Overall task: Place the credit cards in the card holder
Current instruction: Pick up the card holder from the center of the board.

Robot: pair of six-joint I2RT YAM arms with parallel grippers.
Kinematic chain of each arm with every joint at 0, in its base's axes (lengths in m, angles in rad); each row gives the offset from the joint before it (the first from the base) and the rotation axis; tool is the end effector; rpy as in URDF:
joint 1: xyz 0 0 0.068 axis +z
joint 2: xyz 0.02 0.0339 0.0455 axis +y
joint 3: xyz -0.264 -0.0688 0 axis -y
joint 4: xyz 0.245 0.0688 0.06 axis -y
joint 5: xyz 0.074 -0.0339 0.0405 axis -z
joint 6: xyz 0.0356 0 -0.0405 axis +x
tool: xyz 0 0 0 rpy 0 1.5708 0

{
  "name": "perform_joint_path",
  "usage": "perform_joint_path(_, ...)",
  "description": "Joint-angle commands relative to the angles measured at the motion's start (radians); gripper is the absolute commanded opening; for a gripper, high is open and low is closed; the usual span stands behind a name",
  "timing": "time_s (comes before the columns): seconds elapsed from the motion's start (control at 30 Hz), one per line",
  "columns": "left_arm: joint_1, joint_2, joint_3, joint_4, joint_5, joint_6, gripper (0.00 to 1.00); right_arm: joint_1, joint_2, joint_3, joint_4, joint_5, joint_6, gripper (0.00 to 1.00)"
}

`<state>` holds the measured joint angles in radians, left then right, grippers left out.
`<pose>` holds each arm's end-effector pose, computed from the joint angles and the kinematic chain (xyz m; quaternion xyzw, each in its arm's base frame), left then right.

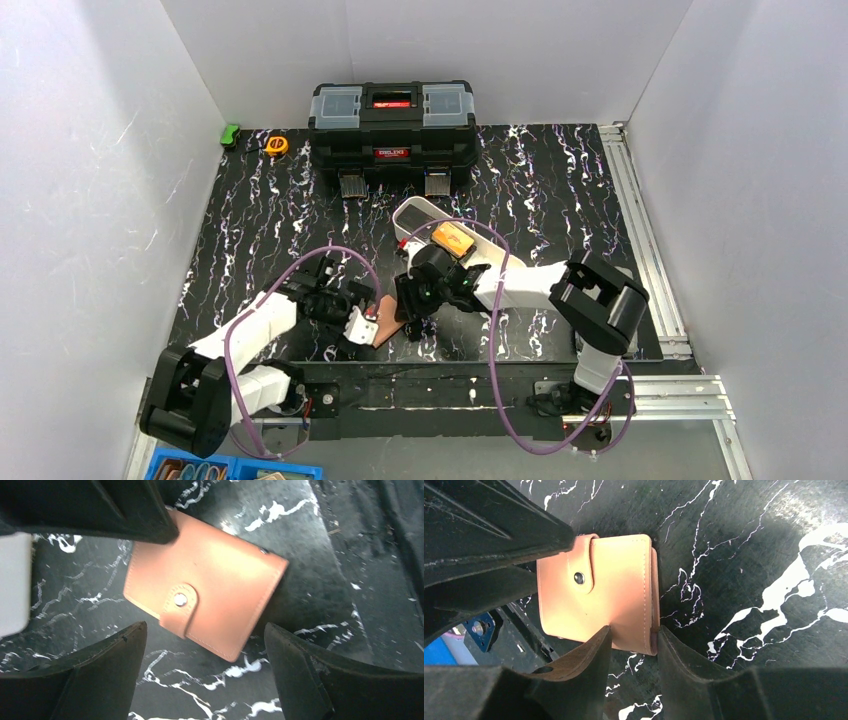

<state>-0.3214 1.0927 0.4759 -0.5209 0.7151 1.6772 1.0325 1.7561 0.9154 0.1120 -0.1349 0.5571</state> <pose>0.1591 -0.0776 0.1636 0.8102 0.4316 -0.1400 0.3711 0.1796 0.3101 0.1577 -0.2412 0.8785 0.3341 0.2417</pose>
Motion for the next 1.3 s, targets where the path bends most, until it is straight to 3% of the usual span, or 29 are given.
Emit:
perform_joint_path(0.0,-0.07,0.03,-0.024,0.173,-0.044,-0.135,0.85,0.005,-0.027,-0.024,0.02,-0.04,-0.009,0.45)
perform_joint_path(0.1,-0.084,0.064,-0.019,0.188,-0.083,-0.169,0.79,0.005,-0.038,-0.033,0.038,-0.046,-0.008,0.32)
perform_joint_path(0.2,-0.087,0.071,-0.031,0.215,-0.108,-0.19,0.7,0.004,-0.057,-0.032,0.037,-0.034,-0.008,0.01)
perform_joint_path(0.3,-0.087,0.047,-0.025,0.21,-0.12,-0.251,0.73,0.005,-0.09,-0.036,0.043,-0.026,-0.007,0.01)
perform_joint_path(0.53,-0.077,0.006,0.131,0.008,-0.109,-0.51,0.98,0.005,-0.191,-0.052,0.028,0.006,-0.028,0.01)
perform_joint_path(0.7,-0.002,0.092,0.317,-0.225,0.055,-0.63,0.98,0.012,-0.284,-0.073,-0.023,0.055,-0.078,0.01)
perform_joint_path(0.93,0.065,0.278,0.504,-0.568,0.338,-0.54,0.99,0.072,-0.363,-0.053,-0.086,0.161,-0.182,0.01)
perform_joint_path(1.27,0.067,0.487,0.654,-0.685,0.408,-0.302,0.99,0.177,-0.324,0.053,-0.214,0.288,-0.369,0.01)
